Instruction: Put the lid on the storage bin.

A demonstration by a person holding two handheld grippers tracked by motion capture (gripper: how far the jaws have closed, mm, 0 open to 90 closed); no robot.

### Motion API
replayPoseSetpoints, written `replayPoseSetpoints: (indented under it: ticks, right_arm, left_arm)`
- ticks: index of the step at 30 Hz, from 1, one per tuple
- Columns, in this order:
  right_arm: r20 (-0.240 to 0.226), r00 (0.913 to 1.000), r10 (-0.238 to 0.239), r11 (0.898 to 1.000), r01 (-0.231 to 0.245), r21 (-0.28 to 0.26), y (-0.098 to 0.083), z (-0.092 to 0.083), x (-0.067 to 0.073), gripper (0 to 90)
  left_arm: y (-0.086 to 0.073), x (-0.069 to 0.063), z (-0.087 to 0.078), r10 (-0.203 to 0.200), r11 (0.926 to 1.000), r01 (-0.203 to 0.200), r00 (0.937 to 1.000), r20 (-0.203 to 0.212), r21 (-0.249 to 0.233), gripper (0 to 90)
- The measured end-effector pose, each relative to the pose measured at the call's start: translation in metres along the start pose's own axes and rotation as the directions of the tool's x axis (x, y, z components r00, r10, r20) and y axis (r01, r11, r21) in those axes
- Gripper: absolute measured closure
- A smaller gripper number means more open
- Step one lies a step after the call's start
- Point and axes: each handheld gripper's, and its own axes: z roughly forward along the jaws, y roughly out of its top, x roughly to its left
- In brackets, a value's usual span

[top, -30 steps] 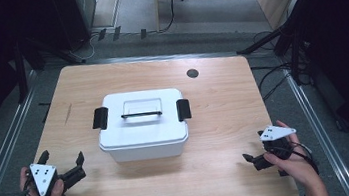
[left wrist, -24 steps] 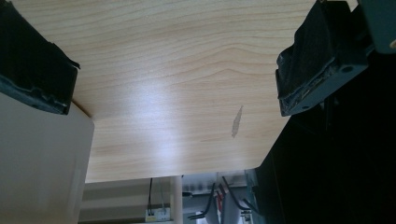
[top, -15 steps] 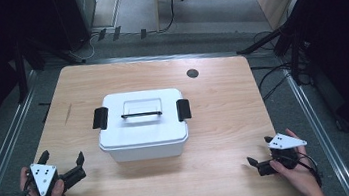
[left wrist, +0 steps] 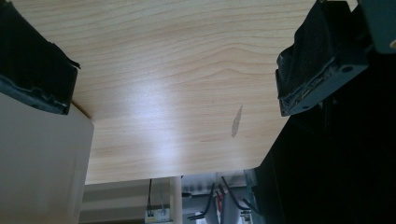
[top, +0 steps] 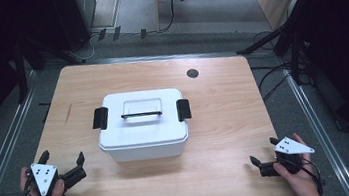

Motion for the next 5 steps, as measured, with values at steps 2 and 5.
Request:
replayPoseSetpoints:
  ticks: [2,5]
  right_arm:
    - [-0.003,1.0000,0.002,1.000,-0.002,-0.003,-0.0004,-0.0003,0.0008,0.0]
    - [-0.004,1.0000,-0.005,1.000,0.005,-0.004,-0.0002,-0.0007,0.0026,0.0]
  left_arm:
    - [0.0000,-0.0002,0.0003,-0.002,1.0000,0.002,1.0000,-0.001,0.001,0.0]
    - [0.0002,-0.0005,0.0004,0.002,1.0000,-0.002,1.0000,-0.003,0.004,0.0]
